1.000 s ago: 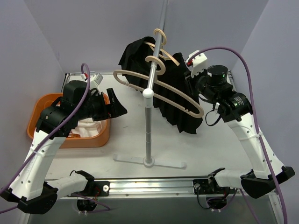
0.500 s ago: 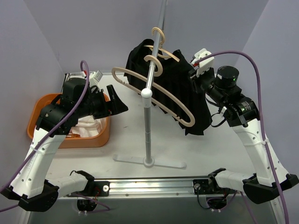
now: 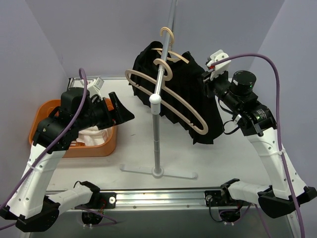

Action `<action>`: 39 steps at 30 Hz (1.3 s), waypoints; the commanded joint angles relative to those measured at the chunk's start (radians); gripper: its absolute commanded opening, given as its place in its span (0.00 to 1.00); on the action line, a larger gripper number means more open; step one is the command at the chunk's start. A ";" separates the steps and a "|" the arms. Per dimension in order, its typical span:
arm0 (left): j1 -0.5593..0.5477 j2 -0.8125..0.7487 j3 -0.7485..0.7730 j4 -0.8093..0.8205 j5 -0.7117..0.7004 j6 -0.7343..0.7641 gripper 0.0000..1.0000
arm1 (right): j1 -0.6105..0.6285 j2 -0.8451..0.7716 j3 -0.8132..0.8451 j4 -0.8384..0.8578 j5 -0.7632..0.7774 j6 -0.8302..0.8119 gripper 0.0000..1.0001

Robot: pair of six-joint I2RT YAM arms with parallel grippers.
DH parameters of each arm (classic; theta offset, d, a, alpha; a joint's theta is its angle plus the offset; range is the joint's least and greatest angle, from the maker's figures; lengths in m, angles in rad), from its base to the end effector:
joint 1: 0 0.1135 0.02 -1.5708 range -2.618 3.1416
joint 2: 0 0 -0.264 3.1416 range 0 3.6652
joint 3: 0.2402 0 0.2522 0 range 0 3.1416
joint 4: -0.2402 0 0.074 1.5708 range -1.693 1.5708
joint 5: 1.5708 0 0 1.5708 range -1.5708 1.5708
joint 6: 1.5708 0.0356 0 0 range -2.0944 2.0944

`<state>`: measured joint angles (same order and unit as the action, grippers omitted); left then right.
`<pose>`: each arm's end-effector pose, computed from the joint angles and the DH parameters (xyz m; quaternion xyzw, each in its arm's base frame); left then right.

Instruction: Remove the skirt from the hanger

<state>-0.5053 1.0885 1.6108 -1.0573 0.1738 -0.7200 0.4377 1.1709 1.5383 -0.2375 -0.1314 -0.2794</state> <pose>0.1491 -0.0895 0.4660 -0.0500 0.8652 -0.3453 0.3601 0.2087 0.1028 0.5148 -0.2772 0.5991 0.1025 0.7441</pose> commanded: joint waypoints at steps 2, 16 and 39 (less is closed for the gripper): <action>-0.004 -0.027 -0.015 0.069 0.023 -0.024 0.94 | -0.005 -0.053 0.040 0.156 -0.016 0.049 0.00; -0.002 -0.030 -0.058 0.115 0.041 -0.067 1.00 | -0.010 -0.059 0.108 0.172 0.001 0.034 0.00; -0.002 -0.001 -0.025 0.094 0.029 -0.055 1.00 | -0.013 -0.017 0.080 0.010 -0.085 0.051 0.00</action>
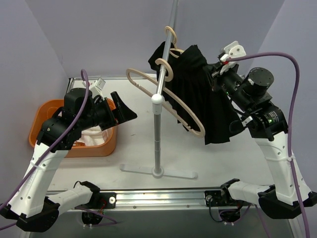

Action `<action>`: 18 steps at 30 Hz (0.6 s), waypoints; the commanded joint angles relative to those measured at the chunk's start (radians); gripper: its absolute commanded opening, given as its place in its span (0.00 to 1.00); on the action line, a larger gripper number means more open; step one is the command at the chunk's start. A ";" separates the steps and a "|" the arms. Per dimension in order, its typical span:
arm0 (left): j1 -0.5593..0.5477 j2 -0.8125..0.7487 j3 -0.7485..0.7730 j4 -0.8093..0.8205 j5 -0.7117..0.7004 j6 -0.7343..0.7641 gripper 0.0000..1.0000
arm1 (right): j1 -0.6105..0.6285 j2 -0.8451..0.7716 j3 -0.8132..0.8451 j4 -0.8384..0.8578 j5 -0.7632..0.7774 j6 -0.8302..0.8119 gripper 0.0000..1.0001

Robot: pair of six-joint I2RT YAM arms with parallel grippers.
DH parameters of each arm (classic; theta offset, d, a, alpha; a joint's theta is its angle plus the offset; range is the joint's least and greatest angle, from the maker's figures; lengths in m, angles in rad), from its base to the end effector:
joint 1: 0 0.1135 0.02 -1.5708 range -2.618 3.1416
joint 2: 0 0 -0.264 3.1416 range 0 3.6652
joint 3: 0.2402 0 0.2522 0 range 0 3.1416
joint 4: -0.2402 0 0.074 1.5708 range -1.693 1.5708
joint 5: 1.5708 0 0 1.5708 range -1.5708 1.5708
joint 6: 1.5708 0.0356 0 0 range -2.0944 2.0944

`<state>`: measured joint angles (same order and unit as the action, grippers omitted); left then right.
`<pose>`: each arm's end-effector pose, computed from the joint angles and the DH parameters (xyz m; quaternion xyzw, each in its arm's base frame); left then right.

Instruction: Remove the skirt from the hanger

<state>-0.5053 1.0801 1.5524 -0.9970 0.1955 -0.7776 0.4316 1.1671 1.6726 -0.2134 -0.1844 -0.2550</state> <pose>0.1548 -0.0935 0.4567 -0.0687 0.8608 -0.3652 0.3477 0.1843 0.0921 0.5588 -0.2696 0.5346 0.1252 0.7911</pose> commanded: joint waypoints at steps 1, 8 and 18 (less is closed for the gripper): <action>-0.001 0.010 0.032 0.035 0.007 0.004 1.00 | -0.007 -0.017 -0.068 -0.018 -0.038 0.033 0.00; -0.002 0.034 0.023 0.061 0.032 0.006 1.00 | -0.007 0.011 -0.103 -0.041 -0.030 0.019 0.04; 0.037 0.081 0.057 0.066 0.091 0.052 1.00 | -0.013 0.212 0.110 -0.139 -0.095 0.048 0.69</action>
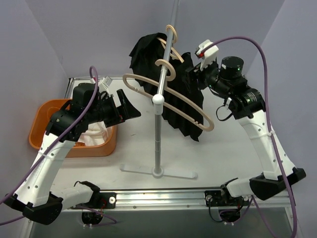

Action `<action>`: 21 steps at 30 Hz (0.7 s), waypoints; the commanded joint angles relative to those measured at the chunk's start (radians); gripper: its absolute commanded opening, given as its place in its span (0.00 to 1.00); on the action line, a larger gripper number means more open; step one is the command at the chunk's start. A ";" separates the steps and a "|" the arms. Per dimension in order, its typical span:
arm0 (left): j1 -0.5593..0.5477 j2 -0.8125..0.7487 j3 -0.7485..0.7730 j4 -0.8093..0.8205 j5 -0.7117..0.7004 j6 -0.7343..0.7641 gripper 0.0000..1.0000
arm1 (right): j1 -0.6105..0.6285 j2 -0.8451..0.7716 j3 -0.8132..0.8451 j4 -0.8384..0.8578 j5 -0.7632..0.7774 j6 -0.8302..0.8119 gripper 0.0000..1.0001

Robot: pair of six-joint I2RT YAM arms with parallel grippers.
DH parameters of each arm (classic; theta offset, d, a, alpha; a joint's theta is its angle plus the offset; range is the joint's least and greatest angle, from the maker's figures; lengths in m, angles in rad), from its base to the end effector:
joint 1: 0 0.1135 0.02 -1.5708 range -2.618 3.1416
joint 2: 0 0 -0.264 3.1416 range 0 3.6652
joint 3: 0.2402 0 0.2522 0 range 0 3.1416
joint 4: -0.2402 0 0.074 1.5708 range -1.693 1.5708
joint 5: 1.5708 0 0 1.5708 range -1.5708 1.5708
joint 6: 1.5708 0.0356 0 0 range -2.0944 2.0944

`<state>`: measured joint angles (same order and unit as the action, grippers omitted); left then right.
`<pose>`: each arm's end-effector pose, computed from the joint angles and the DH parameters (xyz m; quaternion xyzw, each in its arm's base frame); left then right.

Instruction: Remove the skirt from the hanger

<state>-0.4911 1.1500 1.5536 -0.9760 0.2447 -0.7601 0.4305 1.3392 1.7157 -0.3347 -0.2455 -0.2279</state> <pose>0.1768 -0.1043 0.4471 -0.0589 0.8714 -0.3651 0.3224 0.2450 0.1220 0.5208 -0.3057 0.6215 0.1568 0.7041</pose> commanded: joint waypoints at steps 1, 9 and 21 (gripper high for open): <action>0.029 0.017 0.060 0.045 0.051 0.038 1.00 | -0.013 0.069 0.077 -0.014 -0.037 0.022 0.70; 0.134 0.008 0.046 0.031 0.160 0.059 1.00 | -0.050 0.187 0.136 0.071 -0.064 0.022 0.76; 0.172 -0.004 0.027 0.028 0.202 0.059 1.00 | -0.141 0.357 0.194 0.207 -0.317 0.039 0.37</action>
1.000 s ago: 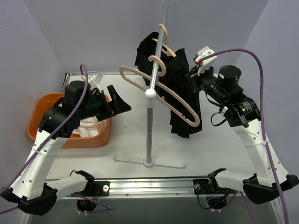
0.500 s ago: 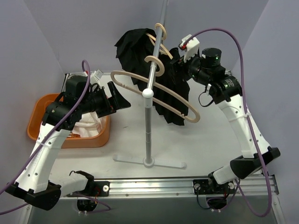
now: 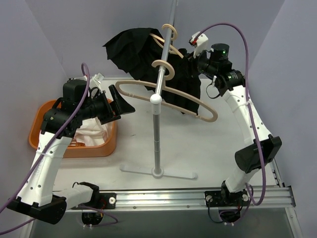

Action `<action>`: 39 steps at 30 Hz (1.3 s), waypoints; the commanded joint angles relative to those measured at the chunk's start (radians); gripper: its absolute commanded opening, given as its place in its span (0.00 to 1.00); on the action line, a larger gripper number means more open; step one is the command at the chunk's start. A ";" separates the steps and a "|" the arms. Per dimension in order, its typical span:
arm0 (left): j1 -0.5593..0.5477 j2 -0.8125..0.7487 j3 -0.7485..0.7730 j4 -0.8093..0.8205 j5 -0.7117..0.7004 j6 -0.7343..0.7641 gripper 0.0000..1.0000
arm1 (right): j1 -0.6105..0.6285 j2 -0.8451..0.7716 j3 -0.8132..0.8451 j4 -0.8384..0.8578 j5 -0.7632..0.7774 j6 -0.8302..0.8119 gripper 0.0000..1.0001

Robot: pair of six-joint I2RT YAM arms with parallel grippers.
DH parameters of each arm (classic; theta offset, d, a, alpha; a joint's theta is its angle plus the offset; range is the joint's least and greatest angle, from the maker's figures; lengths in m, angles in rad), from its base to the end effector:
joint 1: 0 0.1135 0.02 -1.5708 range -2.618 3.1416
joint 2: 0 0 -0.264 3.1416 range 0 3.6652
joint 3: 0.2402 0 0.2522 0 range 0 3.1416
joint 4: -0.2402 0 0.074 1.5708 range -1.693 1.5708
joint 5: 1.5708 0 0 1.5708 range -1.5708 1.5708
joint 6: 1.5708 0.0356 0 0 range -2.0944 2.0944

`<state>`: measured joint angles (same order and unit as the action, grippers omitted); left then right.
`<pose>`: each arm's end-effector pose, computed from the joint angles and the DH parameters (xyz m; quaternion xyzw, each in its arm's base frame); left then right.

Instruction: Remove the skirt from the hanger

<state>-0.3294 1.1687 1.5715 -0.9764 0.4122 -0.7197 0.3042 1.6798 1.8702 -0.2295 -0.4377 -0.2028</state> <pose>0.1923 -0.0808 0.4498 -0.0707 0.8623 -0.3900 0.3151 0.3619 0.1294 0.4771 -0.3221 0.6434 0.1906 0.6678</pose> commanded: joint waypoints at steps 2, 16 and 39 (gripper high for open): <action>0.012 -0.026 0.001 0.031 0.037 0.019 1.00 | -0.017 0.029 0.050 0.108 -0.151 0.016 0.26; 0.032 -0.061 -0.044 0.057 0.043 -0.010 1.00 | -0.019 -0.103 -0.095 0.346 -0.138 0.048 0.00; 0.035 -0.077 0.057 0.007 -0.032 -0.044 0.92 | -0.025 -0.302 -0.138 0.311 -0.018 0.031 0.00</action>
<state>-0.3031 1.0847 1.5486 -0.9791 0.4149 -0.7776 0.2817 1.4548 1.7088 0.0029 -0.4763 -0.1631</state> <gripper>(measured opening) 0.919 0.169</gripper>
